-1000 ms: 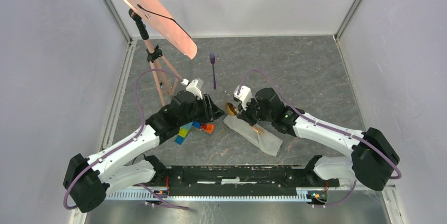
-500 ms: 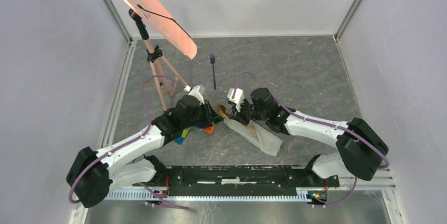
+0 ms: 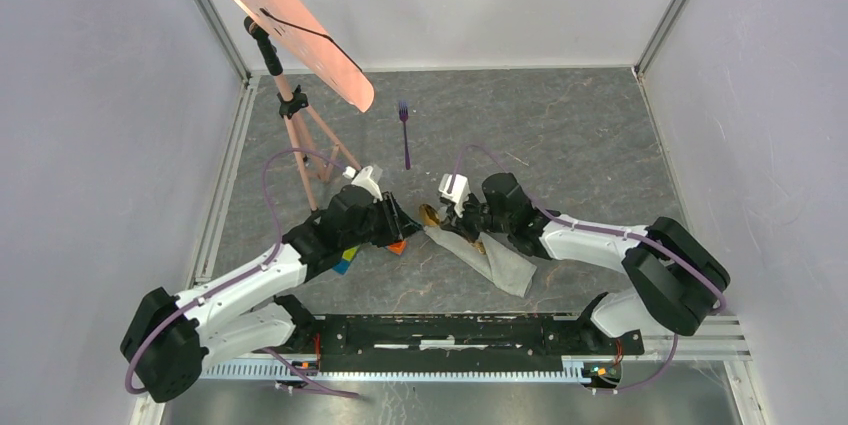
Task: Fold the napkin into a case and place the utensils inside
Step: Pick up the spoon from the folded napkin.
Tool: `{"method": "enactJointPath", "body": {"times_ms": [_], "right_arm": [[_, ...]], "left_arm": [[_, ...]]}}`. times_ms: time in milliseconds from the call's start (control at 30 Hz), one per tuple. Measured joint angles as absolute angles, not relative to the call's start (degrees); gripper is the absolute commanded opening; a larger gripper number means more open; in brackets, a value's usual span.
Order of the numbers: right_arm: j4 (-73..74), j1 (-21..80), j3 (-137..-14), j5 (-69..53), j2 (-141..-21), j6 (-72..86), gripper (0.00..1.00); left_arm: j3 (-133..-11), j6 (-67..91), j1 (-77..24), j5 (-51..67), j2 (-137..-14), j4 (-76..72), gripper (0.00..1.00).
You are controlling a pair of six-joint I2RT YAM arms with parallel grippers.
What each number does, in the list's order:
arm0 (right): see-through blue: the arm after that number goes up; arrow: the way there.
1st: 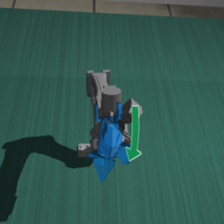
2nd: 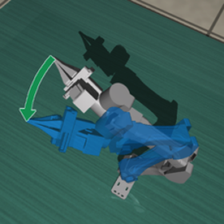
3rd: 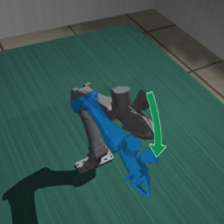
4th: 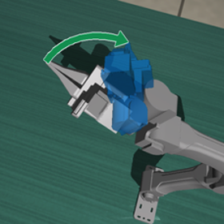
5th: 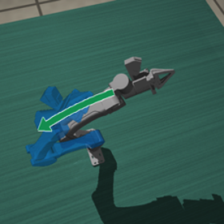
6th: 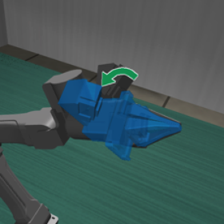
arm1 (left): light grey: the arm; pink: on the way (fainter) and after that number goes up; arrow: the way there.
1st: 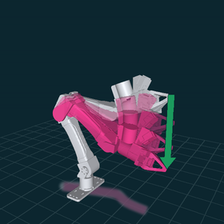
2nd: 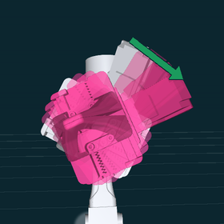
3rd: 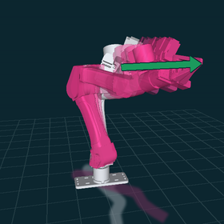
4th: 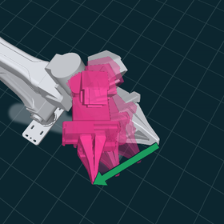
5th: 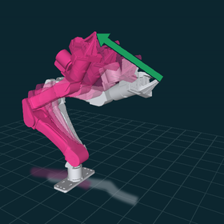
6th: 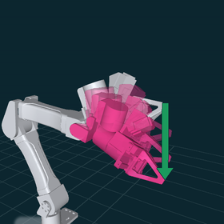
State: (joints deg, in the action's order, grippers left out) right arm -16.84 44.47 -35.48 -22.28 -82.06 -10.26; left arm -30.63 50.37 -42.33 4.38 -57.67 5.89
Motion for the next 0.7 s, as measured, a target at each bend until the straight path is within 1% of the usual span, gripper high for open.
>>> {"method": "enactJointPath", "body": {"times_ms": [67, 167, 200, 333, 367, 500, 633, 700], "right_arm": [[-17.12, 44.25, -34.35, -22.26, -81.93, -10.39, 0.00], [-17.32, 44.12, -32.67, -22.20, -80.97, -10.46, 0.00], [-17.32, 44.12, -32.36, -22.15, -80.58, -10.50, 0.00], [-17.02, 44.12, -32.05, -21.63, -79.18, -10.59, 0.00], [-16.93, 44.12, -31.88, -21.34, -78.76, -10.57, 0.00], [-16.34, 44.12, -30.85, -20.18, -76.84, -10.33, 0.00], [-15.05, 44.12, -30.24, -18.76, -75.42, -9.34, 0.00], [-14.52, 44.12, -30.11, -17.93, -74.98, -8.86, 0.00]], "left_arm": [[-30.44, 50.74, -42.33, 3.42, -56.38, 6.39, 0.47], [-30.44, 50.92, -42.33, 2.44, -54.87, 7.01, 0.47], [-30.44, 50.92, -42.33, 2.02, -54.59, 7.16, 0.44], [-30.65, 50.92, -42.15, 2.04, -56.49, 7.20, 0.28], [-30.98, 50.94, -42.11, 2.11, -57.91, 7.16, 0.27], [-32.08, 50.98, -41.80, 2.57, -62.67, 6.87, 0.26], [-33.87, 50.96, -41.50, 4.75, -67.16, 5.52, 0.21], [-35.22, 50.98, -41.47, 6.70, -70.39, 4.01, 0.17]]}}
